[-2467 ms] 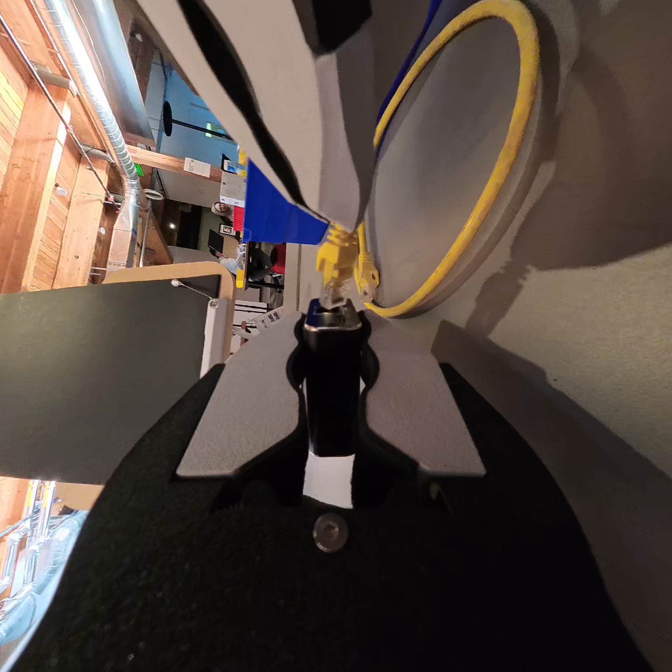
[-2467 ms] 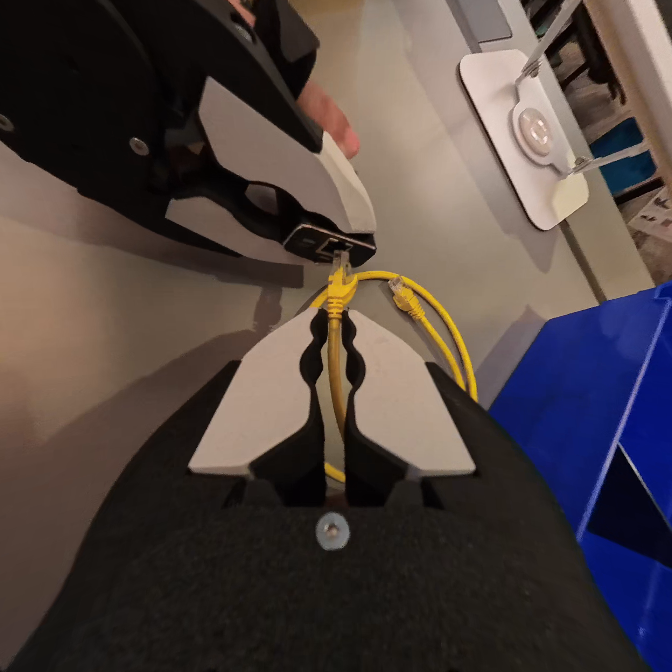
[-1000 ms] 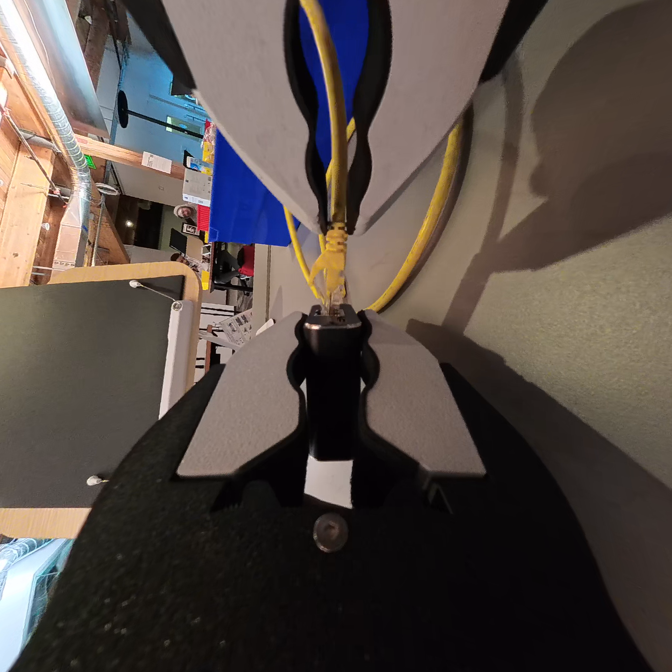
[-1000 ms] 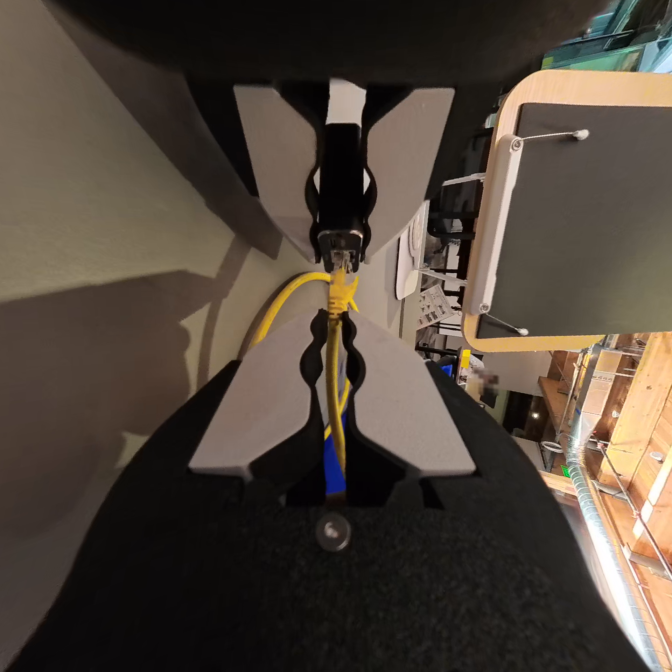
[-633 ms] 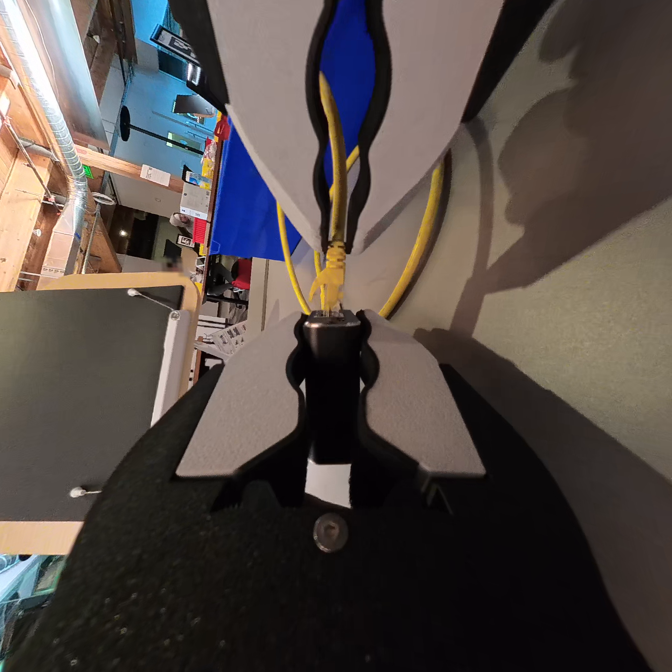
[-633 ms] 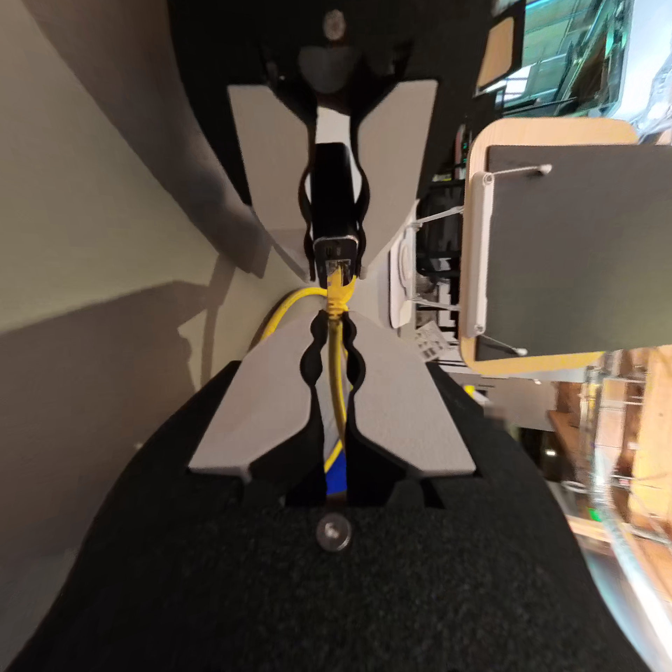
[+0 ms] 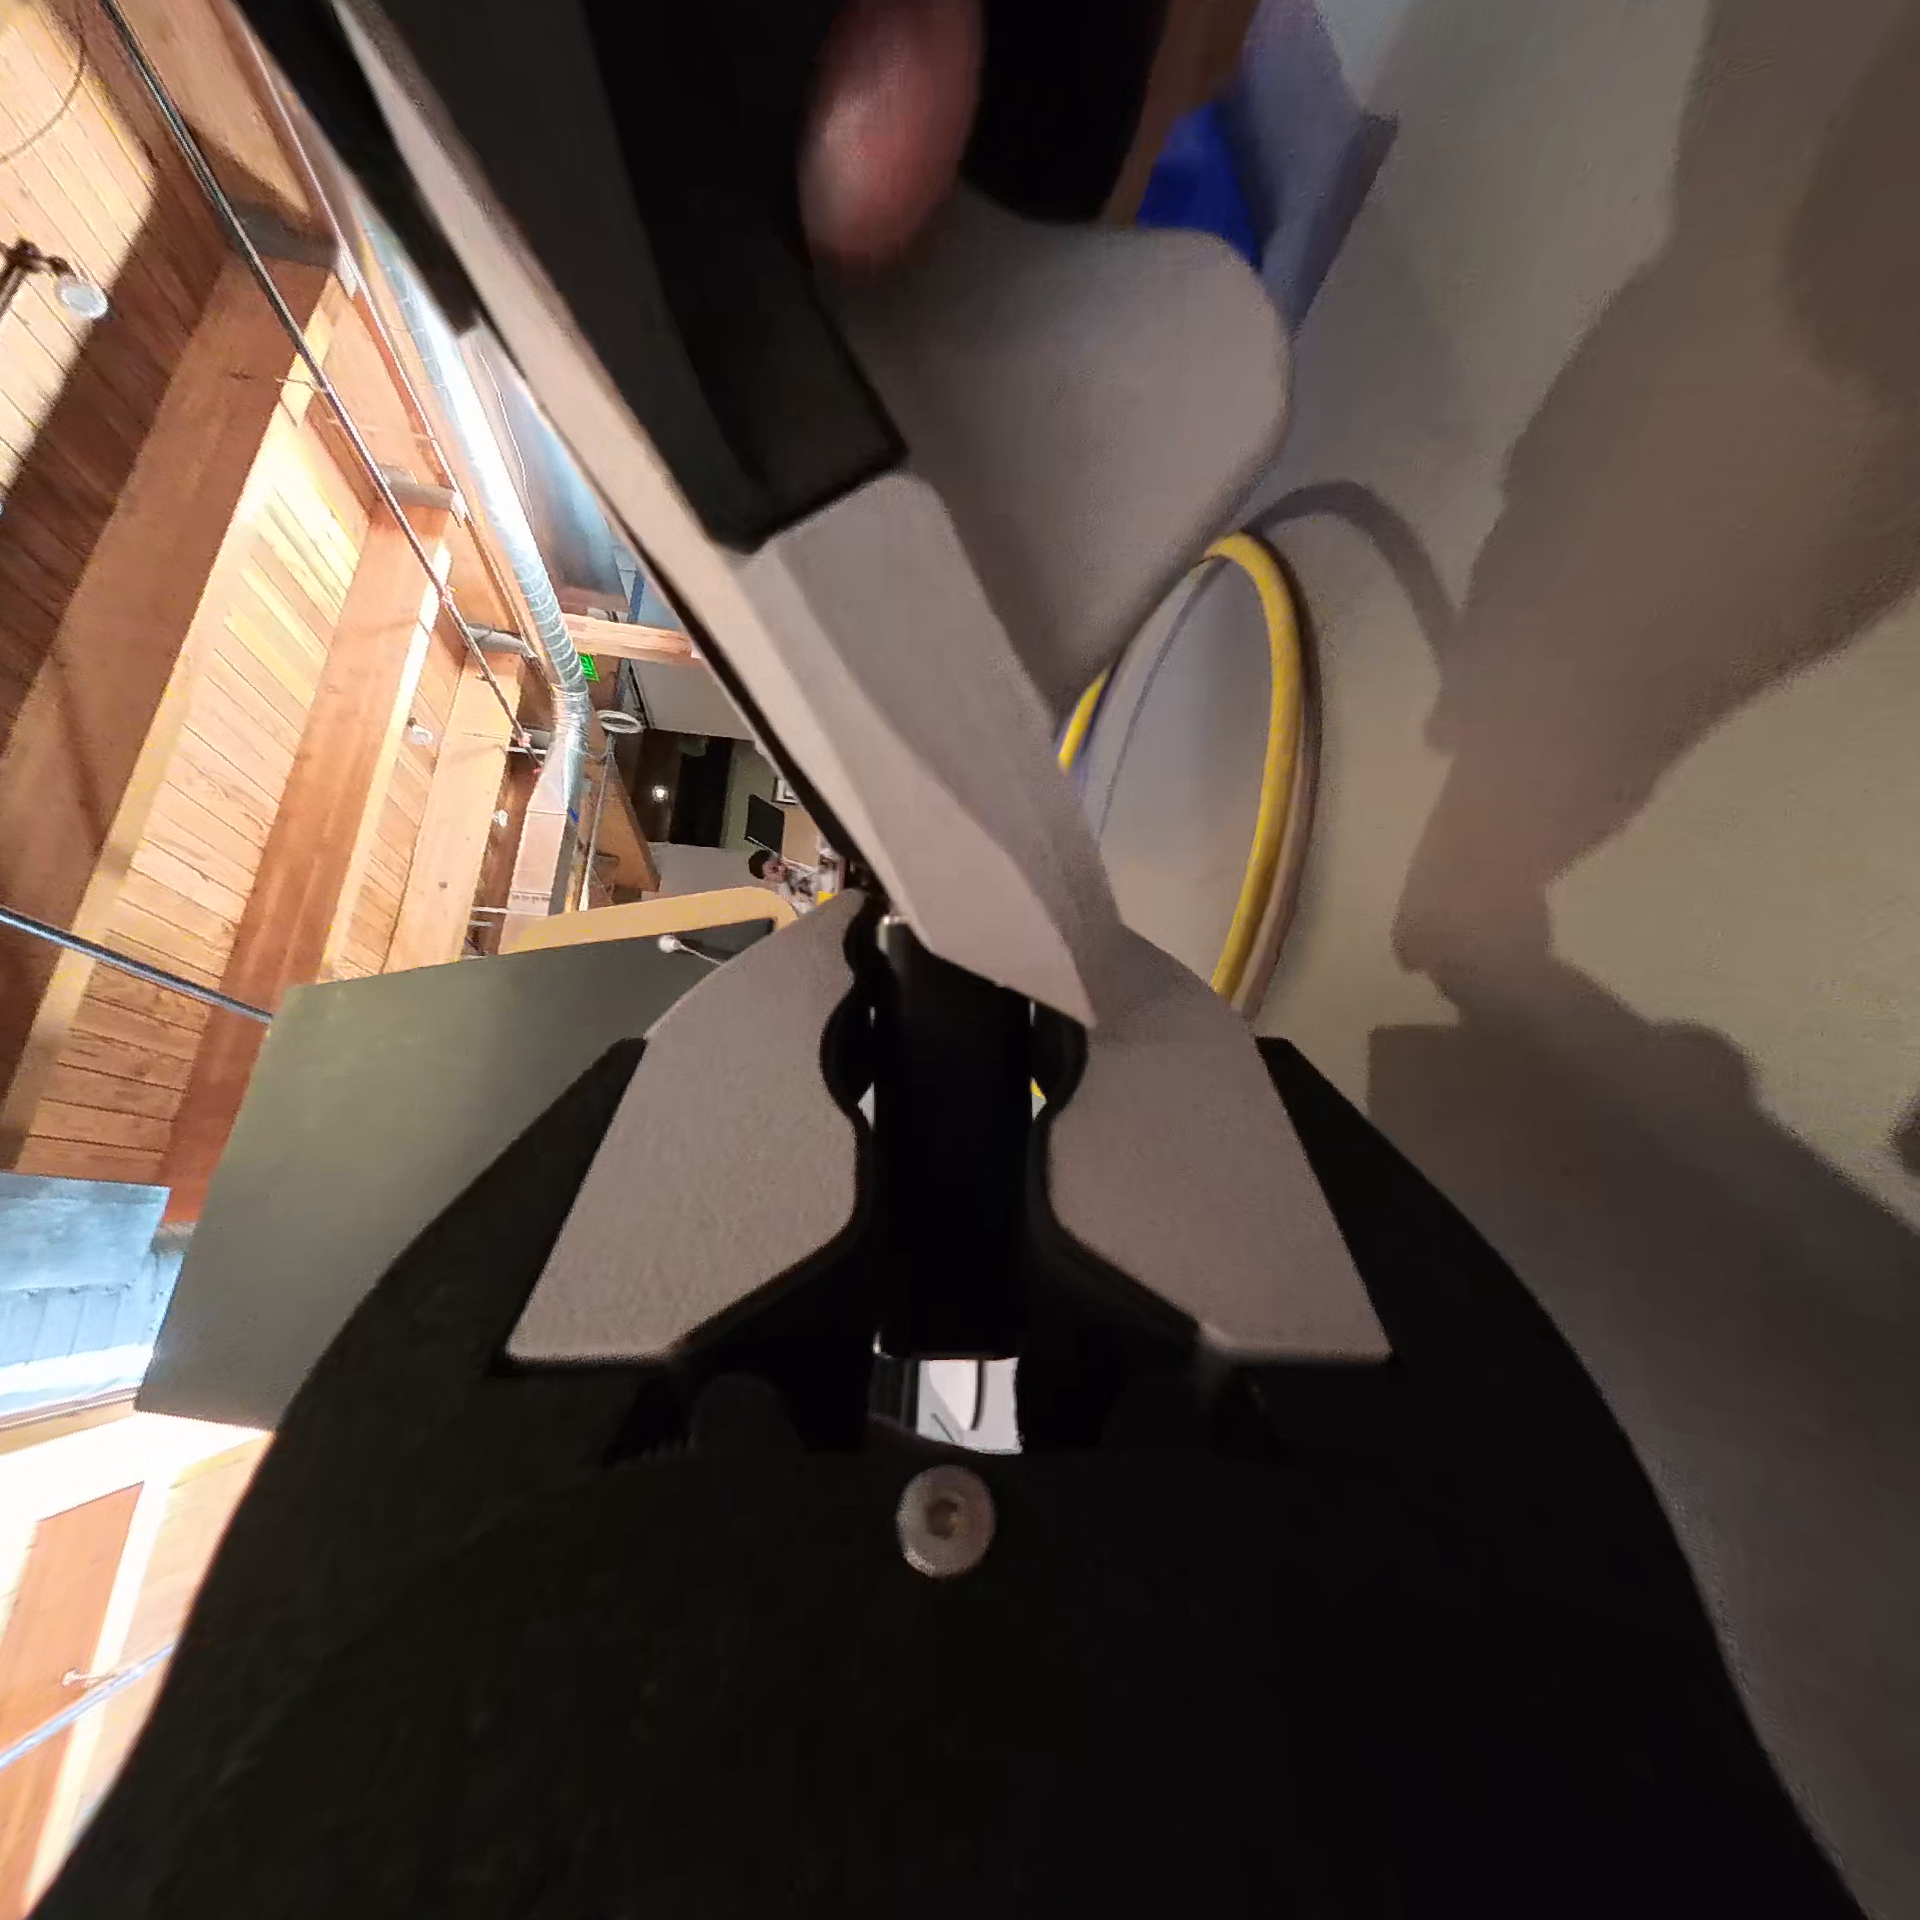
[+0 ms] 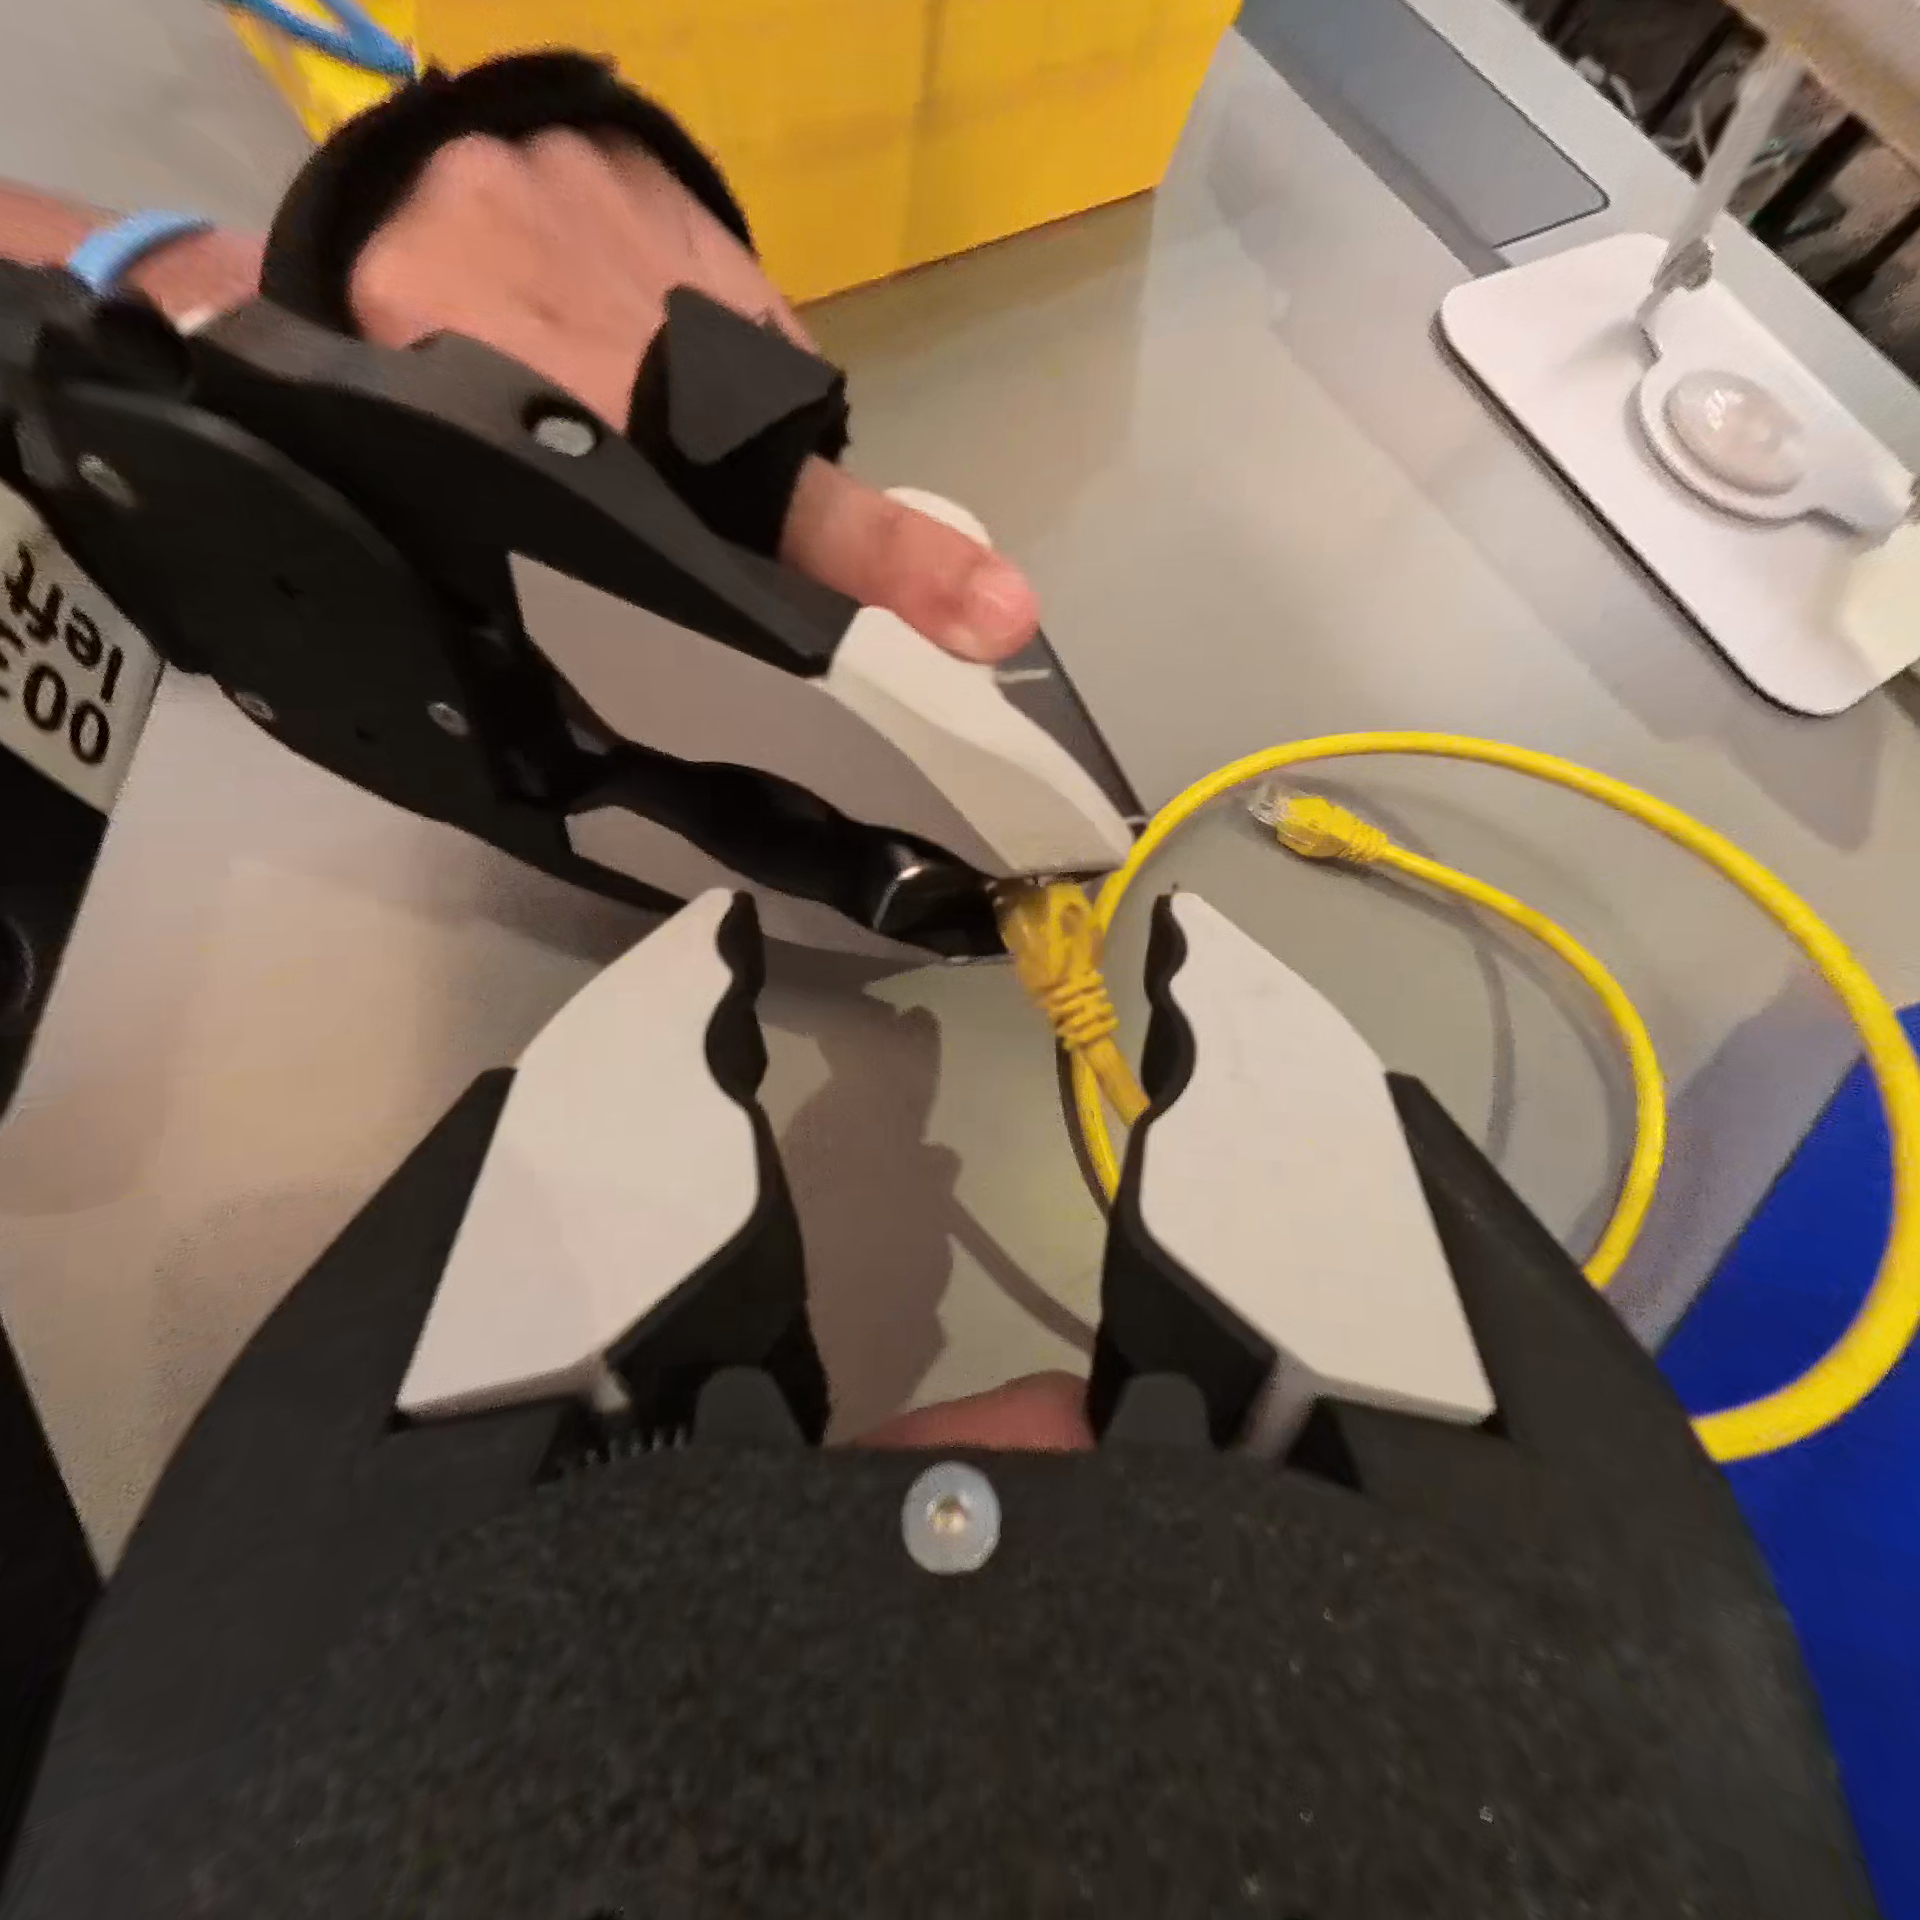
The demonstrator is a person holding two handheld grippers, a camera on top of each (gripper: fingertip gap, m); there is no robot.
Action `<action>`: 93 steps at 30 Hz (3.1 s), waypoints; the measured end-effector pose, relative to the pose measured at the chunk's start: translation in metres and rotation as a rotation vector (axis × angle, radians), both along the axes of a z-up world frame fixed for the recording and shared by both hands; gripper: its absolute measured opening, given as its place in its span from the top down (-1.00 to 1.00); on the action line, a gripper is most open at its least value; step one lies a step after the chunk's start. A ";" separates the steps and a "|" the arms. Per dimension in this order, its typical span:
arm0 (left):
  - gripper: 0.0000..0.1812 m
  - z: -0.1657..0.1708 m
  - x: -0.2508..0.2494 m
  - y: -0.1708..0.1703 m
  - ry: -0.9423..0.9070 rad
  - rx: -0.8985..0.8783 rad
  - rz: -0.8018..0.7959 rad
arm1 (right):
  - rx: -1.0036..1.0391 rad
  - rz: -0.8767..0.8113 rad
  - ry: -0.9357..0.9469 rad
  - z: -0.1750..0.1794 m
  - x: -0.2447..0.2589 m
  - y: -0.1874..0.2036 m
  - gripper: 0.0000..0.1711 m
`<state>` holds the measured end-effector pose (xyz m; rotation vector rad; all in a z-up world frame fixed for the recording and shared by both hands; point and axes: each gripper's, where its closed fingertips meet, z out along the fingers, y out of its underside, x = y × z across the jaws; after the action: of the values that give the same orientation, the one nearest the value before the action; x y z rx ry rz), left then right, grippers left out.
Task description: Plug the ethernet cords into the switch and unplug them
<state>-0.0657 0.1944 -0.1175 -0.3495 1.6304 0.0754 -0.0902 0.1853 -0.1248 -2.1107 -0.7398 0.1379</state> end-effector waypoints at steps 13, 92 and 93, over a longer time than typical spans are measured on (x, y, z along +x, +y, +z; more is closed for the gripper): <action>0.72 0.014 -0.002 -0.018 -0.059 0.155 -0.037 | -0.145 0.180 -0.214 0.002 0.005 -0.009 0.09; 0.41 0.056 -0.064 -0.028 0.084 -0.733 -0.067 | -0.171 0.550 0.808 0.064 -0.029 -0.055 0.29; 0.43 0.063 -0.069 -0.037 0.086 -0.779 -0.114 | -0.215 0.627 0.882 0.070 -0.032 -0.065 0.29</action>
<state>-0.1343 0.1574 -0.0547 -0.8499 1.7110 -0.6553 -0.1226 0.1203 -0.0548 -1.6631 -0.8067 1.4281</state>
